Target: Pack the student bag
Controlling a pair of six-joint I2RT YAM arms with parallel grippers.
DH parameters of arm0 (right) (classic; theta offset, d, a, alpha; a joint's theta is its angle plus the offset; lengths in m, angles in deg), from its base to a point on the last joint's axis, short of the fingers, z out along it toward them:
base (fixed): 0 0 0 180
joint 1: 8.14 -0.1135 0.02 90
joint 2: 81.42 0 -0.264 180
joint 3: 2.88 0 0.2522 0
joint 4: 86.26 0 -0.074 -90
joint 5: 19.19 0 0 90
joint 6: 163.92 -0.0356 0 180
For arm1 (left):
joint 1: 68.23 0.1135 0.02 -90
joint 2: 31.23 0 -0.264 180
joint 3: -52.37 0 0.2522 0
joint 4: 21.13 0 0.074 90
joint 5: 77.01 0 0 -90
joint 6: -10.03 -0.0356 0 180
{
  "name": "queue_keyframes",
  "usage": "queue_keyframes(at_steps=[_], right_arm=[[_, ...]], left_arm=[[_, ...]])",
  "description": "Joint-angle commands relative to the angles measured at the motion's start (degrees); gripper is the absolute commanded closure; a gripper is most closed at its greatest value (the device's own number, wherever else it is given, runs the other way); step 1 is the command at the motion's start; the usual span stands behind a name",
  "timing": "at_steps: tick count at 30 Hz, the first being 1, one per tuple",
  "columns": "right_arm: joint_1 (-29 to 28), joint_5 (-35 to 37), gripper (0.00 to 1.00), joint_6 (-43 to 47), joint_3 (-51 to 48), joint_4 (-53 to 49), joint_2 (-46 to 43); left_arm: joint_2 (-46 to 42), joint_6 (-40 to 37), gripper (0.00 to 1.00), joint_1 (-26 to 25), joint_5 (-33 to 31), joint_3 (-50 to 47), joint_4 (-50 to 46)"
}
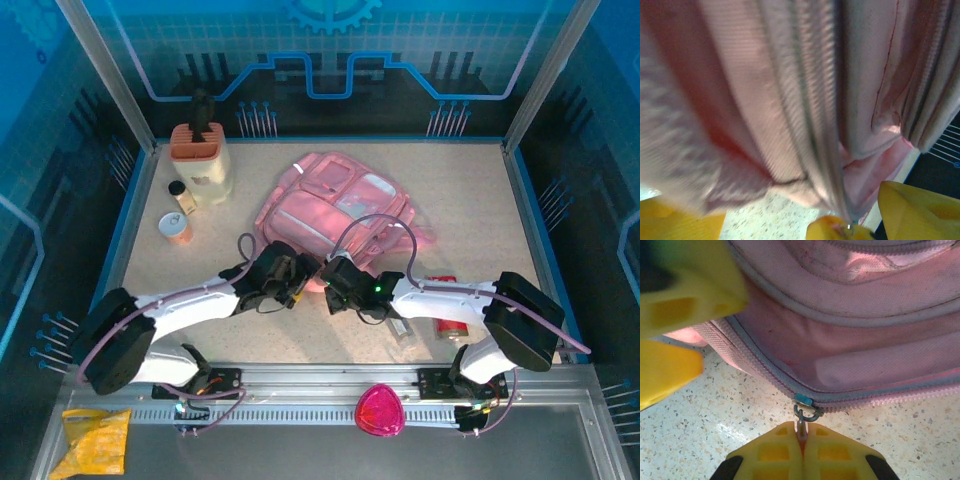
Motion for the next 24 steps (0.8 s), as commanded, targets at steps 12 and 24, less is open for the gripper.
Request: queue_keyframes(at_steps=[12, 24], right_arm=[[1.85, -0.56, 1.0, 1.48, -2.94, -0.53, -5.21], [16.3, -5.55, 1.0, 4.57, -6.87, -2.92, -7.79]], left_arm=[[2.13, -3.41, 0.87, 1.57, -7.64, 5.05, -8.92], [-9.85, -13.51, 1.0, 11.46, -5.05, 2.89, -21.67]])
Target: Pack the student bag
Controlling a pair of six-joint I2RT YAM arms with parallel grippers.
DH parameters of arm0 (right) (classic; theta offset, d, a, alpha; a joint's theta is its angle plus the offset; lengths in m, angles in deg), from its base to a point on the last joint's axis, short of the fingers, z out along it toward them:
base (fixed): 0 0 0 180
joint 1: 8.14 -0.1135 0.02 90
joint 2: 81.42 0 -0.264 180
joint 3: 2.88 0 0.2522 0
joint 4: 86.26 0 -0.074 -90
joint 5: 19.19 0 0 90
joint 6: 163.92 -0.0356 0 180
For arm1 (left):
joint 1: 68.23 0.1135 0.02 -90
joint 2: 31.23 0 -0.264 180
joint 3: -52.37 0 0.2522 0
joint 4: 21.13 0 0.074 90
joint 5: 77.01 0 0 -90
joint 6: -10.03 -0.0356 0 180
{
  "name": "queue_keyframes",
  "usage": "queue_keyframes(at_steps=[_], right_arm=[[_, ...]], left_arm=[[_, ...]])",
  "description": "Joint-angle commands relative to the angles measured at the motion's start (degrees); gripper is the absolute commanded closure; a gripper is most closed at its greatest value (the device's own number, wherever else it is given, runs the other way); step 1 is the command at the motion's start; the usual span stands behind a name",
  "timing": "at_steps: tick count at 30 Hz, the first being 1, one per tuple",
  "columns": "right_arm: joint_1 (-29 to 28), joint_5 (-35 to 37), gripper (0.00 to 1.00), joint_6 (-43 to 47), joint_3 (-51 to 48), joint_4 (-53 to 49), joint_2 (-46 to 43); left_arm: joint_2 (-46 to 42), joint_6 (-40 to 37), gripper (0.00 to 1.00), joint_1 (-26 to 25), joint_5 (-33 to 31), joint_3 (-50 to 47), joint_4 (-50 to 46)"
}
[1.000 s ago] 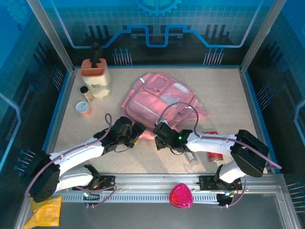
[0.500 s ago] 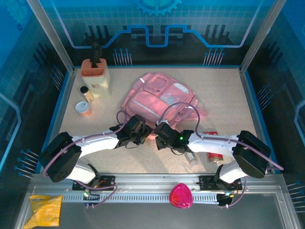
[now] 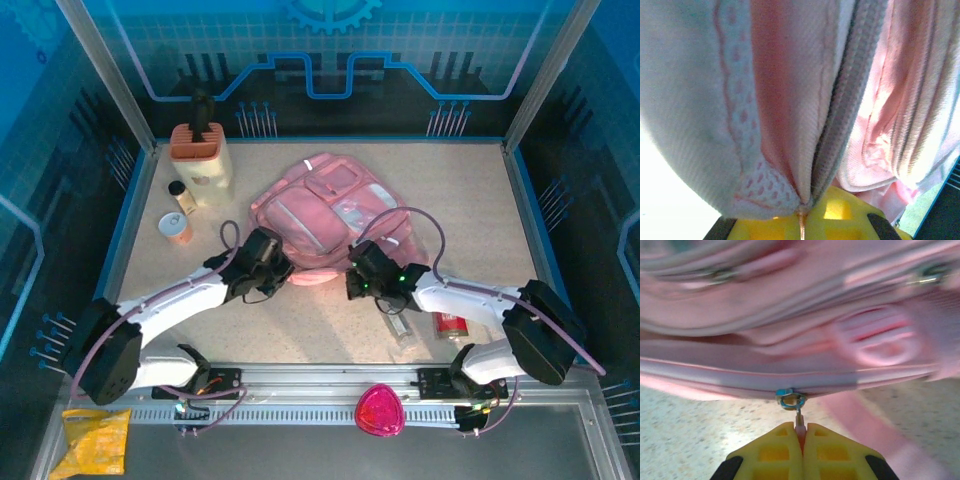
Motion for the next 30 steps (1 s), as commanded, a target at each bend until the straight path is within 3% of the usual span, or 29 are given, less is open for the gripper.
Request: queue_keyframes(at_steps=[1, 5, 10, 11, 14, 18, 24, 30], right_arm=[[4.84, -0.04, 1.0, 2.26, -1.28, -5.01, -1.24], [8.02, 0.4, 1.0, 3.92, -0.11, -7.75, -1.75], [6.51, -3.84, 1.0, 3.84, 0.3, -6.33, -3.63], [6.26, -4.15, 0.96, 3.44, 0.3, -6.12, -4.02], [6.18, -5.77, 0.68, 2.52, 0.92, -7.02, -6.47], [8.08, -8.68, 0.51, -0.55, 1.91, -8.39, -10.34], [13.41, -14.69, 0.42, -8.02, 3.19, -6.0, -9.76], [18.69, -18.98, 0.39, -15.75, 6.3, -2.14, -2.36]], left_arm=[[-4.34, -4.42, 1.0, 3.39, -2.41, -2.19, -5.61], [-5.14, -6.17, 1.0, 5.12, -0.53, -4.28, -4.02], [-3.11, -9.68, 1.0, 5.34, 0.56, -3.7, -1.77], [-2.87, -10.17, 0.97, 5.32, 0.74, -3.54, -1.75], [-3.64, -12.89, 0.76, 5.3, 2.48, -2.9, -1.43], [-7.88, -16.86, 0.58, 4.54, 2.09, -2.54, -3.89], [-12.09, -22.17, 0.46, -0.27, -0.52, -1.5, -5.11], [-8.78, -24.8, 0.36, -6.12, -2.54, 2.22, -2.67]])
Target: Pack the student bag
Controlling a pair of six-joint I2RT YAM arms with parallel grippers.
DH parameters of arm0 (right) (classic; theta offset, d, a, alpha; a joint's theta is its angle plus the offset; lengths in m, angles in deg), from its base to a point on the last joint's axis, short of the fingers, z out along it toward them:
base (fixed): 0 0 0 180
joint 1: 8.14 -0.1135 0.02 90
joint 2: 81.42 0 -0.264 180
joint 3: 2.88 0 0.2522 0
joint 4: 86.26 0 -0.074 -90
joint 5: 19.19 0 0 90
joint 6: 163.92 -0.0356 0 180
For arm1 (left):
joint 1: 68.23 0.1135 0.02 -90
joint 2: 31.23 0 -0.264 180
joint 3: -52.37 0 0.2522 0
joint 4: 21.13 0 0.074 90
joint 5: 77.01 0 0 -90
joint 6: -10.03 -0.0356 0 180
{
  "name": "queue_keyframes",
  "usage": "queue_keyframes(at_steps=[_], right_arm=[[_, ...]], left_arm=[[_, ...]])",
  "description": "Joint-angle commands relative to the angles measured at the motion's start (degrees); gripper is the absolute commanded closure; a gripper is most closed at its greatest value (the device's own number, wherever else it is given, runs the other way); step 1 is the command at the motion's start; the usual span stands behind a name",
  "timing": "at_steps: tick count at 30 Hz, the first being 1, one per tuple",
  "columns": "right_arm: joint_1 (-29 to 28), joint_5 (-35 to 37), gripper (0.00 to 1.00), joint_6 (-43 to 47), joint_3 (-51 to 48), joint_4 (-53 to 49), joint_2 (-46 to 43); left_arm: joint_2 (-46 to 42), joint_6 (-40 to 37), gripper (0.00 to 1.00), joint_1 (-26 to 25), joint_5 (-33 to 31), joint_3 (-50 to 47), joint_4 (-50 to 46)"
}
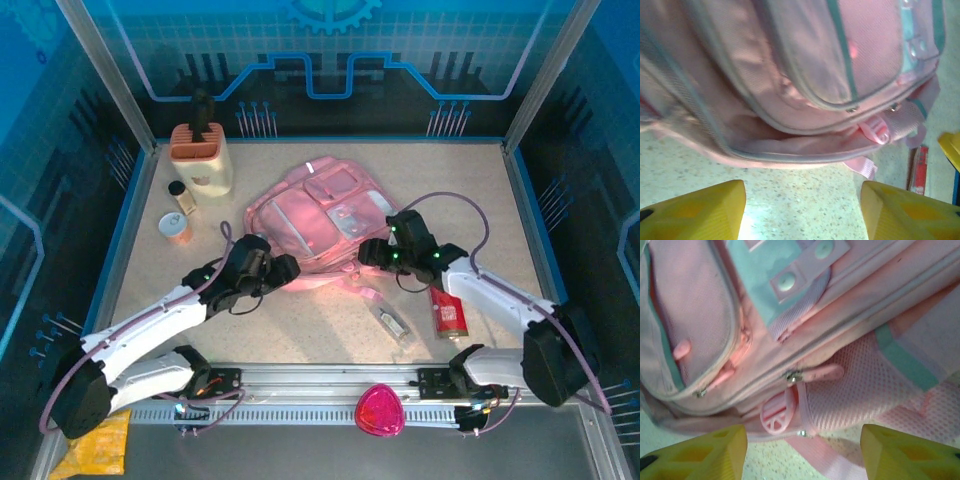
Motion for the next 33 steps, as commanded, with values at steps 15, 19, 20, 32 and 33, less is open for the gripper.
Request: queue_keyframes(at_steps=[15, 19, 20, 32, 33], right_arm=[[6.23, -5.83, 0.48, -11.27, 7.67, 5.9, 15.84], [6.66, -4.51, 0.43, -11.29, 8.71, 4.88, 17.46], [6.75, -4.5, 0.42, -11.6, 8.95, 4.84, 17.85], [6.76, -6.73, 0.69, -12.79, 9.66, 12.02, 21.39], [6.76, -6.3, 0.73, -12.77, 8.67, 13.43, 20.54]], left_arm=[[19.07, -9.28, 0.25, -7.64, -3.23, 16.71, 3.63], [22.71, -9.22, 0.24, -8.6, -3.48, 17.88, 4.8], [23.6, -8.97, 0.24, -8.77, -3.0, 18.5, 4.69], [29.38, -8.1, 0.39, -10.37, -1.08, 17.91, 3.94], [29.39, -7.79, 0.43, -10.32, -1.41, 17.14, 3.72]])
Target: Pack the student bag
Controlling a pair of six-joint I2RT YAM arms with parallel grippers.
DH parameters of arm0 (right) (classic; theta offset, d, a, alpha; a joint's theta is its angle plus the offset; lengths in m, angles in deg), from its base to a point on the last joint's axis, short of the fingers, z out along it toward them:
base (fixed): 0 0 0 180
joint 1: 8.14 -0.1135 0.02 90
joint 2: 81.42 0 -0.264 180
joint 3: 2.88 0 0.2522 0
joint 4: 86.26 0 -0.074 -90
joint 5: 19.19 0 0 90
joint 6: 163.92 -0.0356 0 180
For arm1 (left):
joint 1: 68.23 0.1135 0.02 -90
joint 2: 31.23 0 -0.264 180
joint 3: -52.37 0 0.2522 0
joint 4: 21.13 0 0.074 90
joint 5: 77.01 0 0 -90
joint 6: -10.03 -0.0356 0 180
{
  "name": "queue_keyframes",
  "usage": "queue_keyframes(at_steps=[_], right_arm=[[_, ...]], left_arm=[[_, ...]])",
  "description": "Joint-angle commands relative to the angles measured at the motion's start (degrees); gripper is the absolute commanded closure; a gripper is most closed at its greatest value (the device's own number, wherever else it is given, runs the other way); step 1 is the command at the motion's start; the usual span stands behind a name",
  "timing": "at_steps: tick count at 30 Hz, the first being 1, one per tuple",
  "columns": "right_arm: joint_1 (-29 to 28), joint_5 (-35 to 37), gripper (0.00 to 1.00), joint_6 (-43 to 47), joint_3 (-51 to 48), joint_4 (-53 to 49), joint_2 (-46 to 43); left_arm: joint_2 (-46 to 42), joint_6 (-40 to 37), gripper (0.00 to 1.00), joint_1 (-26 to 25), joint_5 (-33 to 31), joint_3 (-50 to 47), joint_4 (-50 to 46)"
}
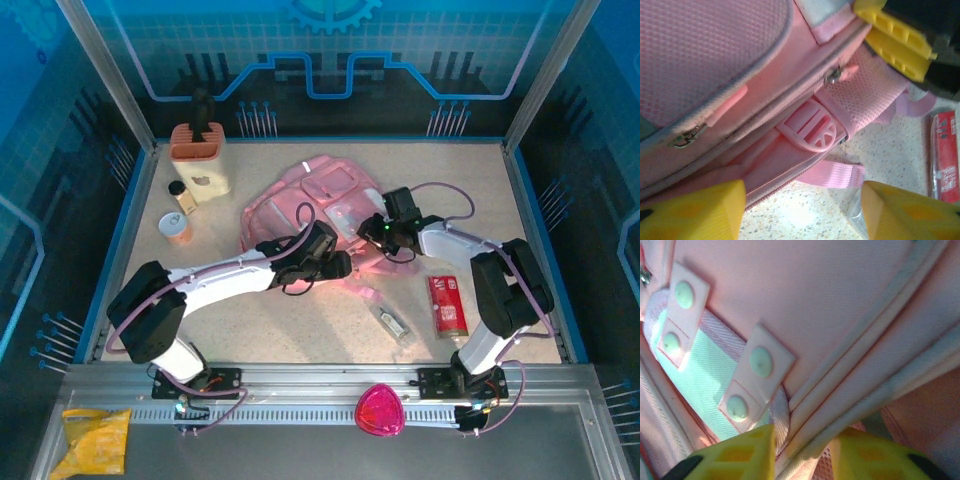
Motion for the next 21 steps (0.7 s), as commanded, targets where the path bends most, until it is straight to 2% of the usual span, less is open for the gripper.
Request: queue_keyframes(at_steps=[1, 3, 7, 12, 16, 21], right_arm=[[0.29, -0.55, 0.78, -0.43, -2.45, 6.47, -1.87], [0.38, -0.58, 0.91, -0.3, -2.86, 7.5, -2.7], [0.55, -1.11, 0.99, -0.57, -2.42, 7.35, -3.74], [0.88, -1.98, 1.0, -2.13, -2.86, 8.41, -8.09], [1.47, -2.77, 1.0, -4.68, -4.4, 8.8, -12.4], [1.71, -2.75, 1.0, -7.29, -7.29, 9.76, -17.0]], left_arm=[[0.23, 0.56, 0.46, -0.56, 0.23, -2.82, 0.23], [0.55, 0.62, 0.51, -0.42, 0.48, -4.28, 1.25], [1.26, 0.61, 0.58, -0.48, 1.37, -4.38, 0.96], [2.66, 0.21, 0.64, -0.36, 0.71, -3.77, 0.13], [2.34, 0.61, 0.64, -0.35, 0.95, -4.19, 0.86], [3.43, -3.19, 0.62, 1.24, -5.18, -1.82, -2.28]])
